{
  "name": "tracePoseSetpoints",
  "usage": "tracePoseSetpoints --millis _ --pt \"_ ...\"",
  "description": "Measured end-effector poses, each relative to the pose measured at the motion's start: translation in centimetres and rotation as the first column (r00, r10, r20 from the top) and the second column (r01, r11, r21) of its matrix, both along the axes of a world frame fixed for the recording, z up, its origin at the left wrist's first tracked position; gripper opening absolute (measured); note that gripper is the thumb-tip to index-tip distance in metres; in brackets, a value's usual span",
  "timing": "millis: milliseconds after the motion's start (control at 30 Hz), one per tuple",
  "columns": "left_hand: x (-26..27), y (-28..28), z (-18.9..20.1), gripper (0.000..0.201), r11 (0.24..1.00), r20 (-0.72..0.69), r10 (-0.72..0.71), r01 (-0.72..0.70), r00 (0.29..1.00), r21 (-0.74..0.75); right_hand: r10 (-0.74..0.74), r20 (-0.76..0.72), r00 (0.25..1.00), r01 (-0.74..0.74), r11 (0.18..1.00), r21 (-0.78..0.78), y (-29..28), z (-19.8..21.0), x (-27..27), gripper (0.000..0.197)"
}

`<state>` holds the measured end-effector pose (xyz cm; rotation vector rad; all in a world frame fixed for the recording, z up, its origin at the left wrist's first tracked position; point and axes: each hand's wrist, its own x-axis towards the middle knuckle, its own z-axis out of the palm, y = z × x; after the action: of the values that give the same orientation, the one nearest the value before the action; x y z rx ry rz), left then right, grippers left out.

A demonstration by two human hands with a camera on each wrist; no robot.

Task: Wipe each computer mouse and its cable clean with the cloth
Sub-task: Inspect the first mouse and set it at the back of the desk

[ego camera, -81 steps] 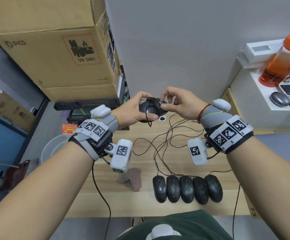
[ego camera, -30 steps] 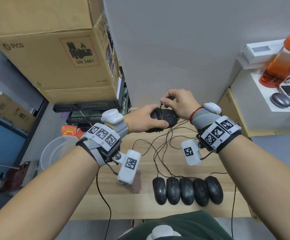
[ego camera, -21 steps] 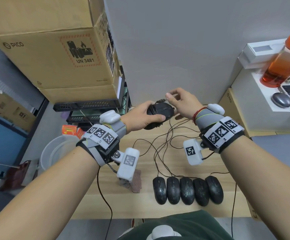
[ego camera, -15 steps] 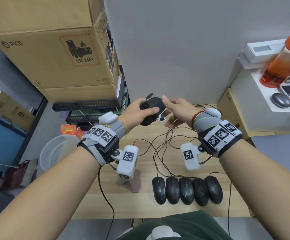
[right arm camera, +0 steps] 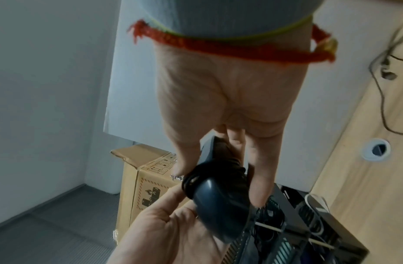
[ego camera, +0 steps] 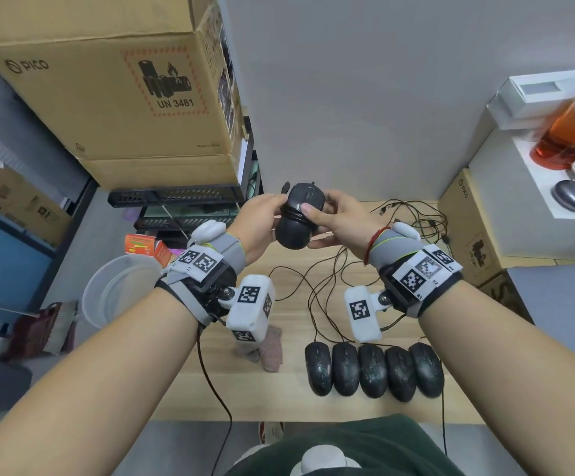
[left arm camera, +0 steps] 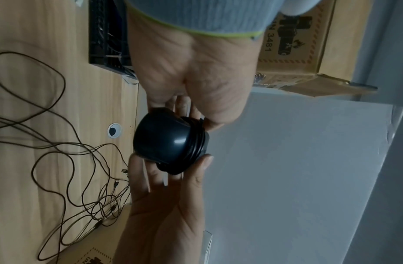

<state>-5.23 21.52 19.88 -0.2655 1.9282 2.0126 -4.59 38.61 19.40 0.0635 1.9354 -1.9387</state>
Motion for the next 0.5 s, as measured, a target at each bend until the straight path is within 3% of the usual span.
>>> tracePoseSetpoints --millis 167,367,500 --pt "0.4 -1.3 -1.3 0.018 0.998 0.031 0.025 -0.026 0.999 0.055 0.019 0.070 0.997 -0.015 0.999 -0.053 -1.3 -1.5 0.4 0.048" --pt "1.5 -2.9 -2.8 0.031 1.000 0.225 0.001 -0.001 0.974 0.003 0.015 0.108 0.994 -0.015 1.000 -0.001 -2.7 -3.3 0.5 0.058" --pt "2.1 -4.4 -5.2 0.032 0.999 0.283 0.041 -0.043 0.958 0.000 0.058 0.160 0.985 -0.062 0.998 0.021 -4.0 -5.2 0.6 0.057"
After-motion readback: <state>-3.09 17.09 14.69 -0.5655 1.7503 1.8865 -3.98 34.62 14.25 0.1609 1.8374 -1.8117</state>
